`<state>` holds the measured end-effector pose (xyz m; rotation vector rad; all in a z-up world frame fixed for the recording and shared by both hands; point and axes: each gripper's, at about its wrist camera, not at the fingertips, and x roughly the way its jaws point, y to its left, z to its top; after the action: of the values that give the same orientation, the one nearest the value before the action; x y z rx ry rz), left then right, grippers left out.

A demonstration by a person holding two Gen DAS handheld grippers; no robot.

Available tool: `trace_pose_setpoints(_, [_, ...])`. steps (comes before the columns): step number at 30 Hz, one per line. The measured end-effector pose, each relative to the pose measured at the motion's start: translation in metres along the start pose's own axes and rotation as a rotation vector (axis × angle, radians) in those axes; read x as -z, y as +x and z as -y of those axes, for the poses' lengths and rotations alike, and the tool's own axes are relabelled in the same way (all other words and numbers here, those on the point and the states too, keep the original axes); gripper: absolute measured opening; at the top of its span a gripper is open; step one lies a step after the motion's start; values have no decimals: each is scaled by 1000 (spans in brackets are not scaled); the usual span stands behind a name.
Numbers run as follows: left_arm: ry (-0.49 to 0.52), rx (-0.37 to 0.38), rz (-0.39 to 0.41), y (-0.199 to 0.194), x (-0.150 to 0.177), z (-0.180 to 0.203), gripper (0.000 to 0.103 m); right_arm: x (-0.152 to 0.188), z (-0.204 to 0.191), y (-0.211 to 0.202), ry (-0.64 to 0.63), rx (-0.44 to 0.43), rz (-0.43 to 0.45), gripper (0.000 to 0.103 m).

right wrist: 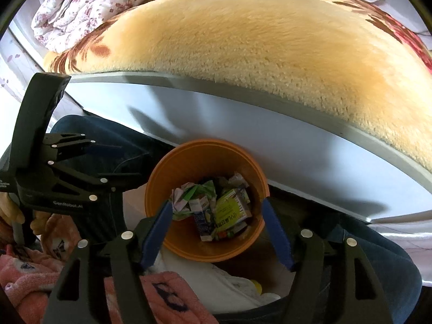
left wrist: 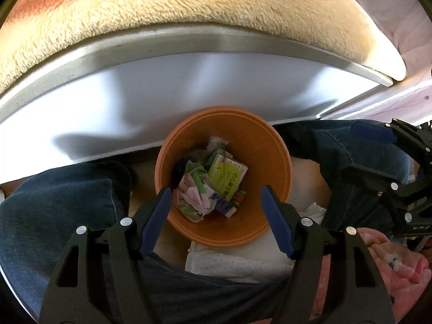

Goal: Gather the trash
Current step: 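Drop the toy car and candy wrapper into the orange bin, opening both tools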

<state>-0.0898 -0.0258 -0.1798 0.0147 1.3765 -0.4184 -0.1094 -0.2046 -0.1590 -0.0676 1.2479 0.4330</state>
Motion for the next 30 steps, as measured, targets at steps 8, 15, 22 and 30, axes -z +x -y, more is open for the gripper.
trace_pose_setpoints(8, [2,-9,15,-5,-1,3,71,0,2,-6,-2,1,12,70])
trace_pose_setpoints(15, [12,-23,31,-13,-2,4,72,-2,3,-14,-5,-2,27,70])
trace_pose_setpoints(22, [36,-26,103,-45,-11,7,80,-16,3,-48,-12,-7,107,74])
trace_pose_setpoints(30, [61,-28,247,-96,-39,5,88,-57,23,-93,-13,50,254,81])
